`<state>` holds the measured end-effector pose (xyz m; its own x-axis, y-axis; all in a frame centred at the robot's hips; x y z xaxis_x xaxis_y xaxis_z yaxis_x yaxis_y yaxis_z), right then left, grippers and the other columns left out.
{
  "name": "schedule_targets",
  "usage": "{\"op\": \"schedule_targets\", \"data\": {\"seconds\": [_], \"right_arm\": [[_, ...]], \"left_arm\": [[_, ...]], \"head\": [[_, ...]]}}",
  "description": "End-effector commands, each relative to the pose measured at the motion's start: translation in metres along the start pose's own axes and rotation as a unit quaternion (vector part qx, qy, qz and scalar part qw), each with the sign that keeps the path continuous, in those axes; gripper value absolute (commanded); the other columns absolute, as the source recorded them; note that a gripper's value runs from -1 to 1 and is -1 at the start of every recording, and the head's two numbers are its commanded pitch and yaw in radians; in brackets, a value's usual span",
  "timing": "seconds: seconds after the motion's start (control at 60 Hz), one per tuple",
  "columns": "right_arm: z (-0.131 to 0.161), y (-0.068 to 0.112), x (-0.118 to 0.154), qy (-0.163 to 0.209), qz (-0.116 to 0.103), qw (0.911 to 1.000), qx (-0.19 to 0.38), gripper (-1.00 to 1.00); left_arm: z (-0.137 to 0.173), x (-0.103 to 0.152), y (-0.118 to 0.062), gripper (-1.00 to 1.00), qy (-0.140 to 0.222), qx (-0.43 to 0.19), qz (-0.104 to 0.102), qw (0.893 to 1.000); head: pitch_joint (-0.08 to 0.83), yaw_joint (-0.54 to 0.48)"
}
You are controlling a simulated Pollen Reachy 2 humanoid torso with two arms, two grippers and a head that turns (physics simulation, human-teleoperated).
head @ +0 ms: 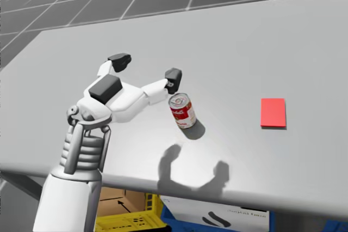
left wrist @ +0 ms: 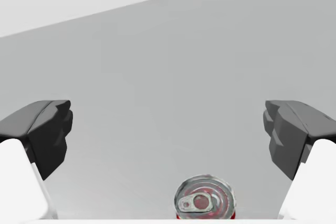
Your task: Look at the card. If it is red, pick the object on the left. If it is green, pick the object on the right.
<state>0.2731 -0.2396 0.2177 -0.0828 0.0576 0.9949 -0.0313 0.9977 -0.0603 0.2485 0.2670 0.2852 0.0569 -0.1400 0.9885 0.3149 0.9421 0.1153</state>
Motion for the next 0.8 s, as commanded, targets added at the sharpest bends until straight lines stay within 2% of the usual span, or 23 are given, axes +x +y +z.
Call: {"op": "schedule_targets", "data": {"seconds": [0.017,0.117,0.183,0.3,0.383,0.583,0.733,0.8], "right_arm": [[0.0,0.001,-0.002,0.003,-0.004,1.0,-0.001,-1.0],[0.0,0.001,-0.002,0.003,-0.002,1.0,-0.003,-1.0],[0.0,0.002,-0.003,0.002,0.001,1.0,-0.003,-1.0],[-0.001,0.002,-0.004,0.002,0.003,1.0,-0.004,-1.0],[-0.001,0.002,-0.005,0.002,0.004,1.0,-0.004,-1.0],[-0.001,0.001,-0.005,0.002,0.006,1.0,-0.004,-1.0],[-0.001,0.0,-0.004,0.0,0.008,1.0,-0.006,-1.0],[-0.001,0.0,-0.005,0.0,0.009,0.9999,-0.006,-1.0]], "left_arm": [[0.025,-0.016,-0.001,-1.0,0.049,-0.024,-0.012,0.998],[0.029,-0.035,0.003,-1.0,0.076,-0.027,0.004,0.997],[0.028,-0.057,0.006,-1.0,0.097,-0.031,0.026,0.994],[0.019,-0.08,0.011,-1.0,0.113,-0.042,0.054,0.991],[0.009,-0.089,0.011,-1.0,0.126,-0.053,0.063,0.989],[-0.022,-0.099,0.006,-1.0,0.148,-0.061,0.06,0.985],[-0.046,-0.098,0.004,-1.0,0.167,-0.069,0.08,0.98],[-0.053,-0.098,0.003,-1.0,0.175,-0.07,0.081,0.979]], "head": [[0.659,0.37],[0.662,0.38],[0.664,0.38],[0.666,0.38],[0.669,0.37],[0.676,0.37],[0.68,0.36],[0.683,0.35]]}}
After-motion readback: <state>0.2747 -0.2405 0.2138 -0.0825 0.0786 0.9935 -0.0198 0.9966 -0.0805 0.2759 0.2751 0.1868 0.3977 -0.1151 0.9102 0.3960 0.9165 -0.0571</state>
